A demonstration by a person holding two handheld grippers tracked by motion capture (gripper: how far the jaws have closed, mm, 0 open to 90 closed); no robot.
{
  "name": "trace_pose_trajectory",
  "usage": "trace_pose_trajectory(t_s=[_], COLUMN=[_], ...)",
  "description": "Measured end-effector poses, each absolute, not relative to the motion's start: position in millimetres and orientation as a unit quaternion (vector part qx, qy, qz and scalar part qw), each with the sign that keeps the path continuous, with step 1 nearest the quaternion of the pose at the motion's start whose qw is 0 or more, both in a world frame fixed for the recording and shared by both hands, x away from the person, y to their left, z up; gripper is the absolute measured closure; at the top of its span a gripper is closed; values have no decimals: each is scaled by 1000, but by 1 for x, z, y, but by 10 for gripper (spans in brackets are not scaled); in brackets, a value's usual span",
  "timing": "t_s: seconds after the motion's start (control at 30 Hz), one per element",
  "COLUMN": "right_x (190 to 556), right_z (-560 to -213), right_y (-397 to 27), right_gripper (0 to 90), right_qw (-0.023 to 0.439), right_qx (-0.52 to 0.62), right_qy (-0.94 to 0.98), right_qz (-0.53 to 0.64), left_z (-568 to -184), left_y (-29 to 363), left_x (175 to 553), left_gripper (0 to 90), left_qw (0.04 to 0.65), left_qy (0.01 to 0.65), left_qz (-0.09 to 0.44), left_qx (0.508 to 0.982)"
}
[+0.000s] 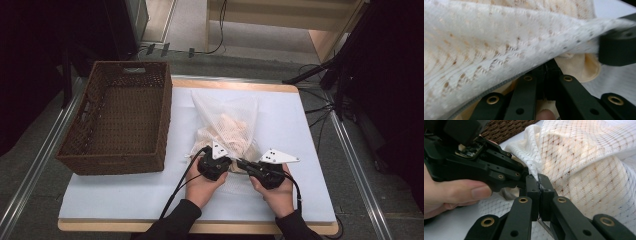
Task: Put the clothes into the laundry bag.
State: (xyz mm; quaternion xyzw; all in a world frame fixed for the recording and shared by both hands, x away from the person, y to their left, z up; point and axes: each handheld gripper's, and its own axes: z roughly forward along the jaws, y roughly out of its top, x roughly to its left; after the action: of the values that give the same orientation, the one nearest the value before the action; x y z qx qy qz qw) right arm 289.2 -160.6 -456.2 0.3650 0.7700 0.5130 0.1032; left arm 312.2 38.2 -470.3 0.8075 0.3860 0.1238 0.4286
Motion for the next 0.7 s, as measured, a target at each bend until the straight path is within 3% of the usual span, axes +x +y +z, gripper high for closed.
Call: trace_pose_trajectory(t_s=[0.27, 0.5, 0.63, 0.7], right_x=[287, 284, 285, 285], right_z=[-468, -465, -466, -466], right_y=[-149, -147, -146, -147], right_gripper=[894, 897, 897, 896], right_qw=[94, 88, 87, 87], right_qx=[375, 368, 370, 372], right_qy=[779, 788, 792, 790], right_qz=[494, 486, 477, 479], left_z=[-469, -467, -472, -468], left_y=[40, 59, 58, 59], left_x=[317, 326, 332, 325], left_gripper=[900, 900, 900, 841], left_qw=[425, 448, 446, 448], left_qy=[403, 511, 497, 472], left_qz=[171, 195, 151, 158], left_qx=[792, 707, 729, 743])
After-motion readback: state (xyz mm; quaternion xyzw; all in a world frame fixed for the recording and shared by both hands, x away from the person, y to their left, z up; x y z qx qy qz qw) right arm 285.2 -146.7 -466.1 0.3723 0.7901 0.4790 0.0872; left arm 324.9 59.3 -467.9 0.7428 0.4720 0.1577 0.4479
